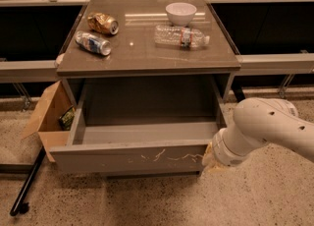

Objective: Close top drawer

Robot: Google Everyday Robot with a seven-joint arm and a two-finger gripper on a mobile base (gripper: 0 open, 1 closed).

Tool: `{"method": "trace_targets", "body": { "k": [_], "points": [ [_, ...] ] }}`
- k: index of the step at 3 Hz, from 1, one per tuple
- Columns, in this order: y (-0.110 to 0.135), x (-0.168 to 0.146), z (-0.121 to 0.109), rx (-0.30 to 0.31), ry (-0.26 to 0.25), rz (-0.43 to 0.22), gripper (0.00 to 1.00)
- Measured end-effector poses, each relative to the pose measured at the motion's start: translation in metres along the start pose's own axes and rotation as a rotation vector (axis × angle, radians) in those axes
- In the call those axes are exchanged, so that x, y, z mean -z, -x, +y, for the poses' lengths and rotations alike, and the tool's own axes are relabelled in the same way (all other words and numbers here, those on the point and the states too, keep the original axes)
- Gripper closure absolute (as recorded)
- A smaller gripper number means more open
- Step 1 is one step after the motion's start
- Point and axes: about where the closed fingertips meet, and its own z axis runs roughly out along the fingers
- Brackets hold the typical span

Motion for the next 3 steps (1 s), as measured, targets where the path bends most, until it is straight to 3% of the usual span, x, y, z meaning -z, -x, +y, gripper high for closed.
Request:
{"method": "trace_targets", "body": {
  "k": [1, 2, 3],
  "points": [
    [0.0, 0.0, 0.0, 0.0, 0.0, 0.0, 0.0],
    [0.0, 0.0, -0.001, 0.003, 0.002, 0.001, 0.0],
    [-0.001, -0.007, -0.026, 0.047, 0.038, 0.0, 0.26]
  ]
}}
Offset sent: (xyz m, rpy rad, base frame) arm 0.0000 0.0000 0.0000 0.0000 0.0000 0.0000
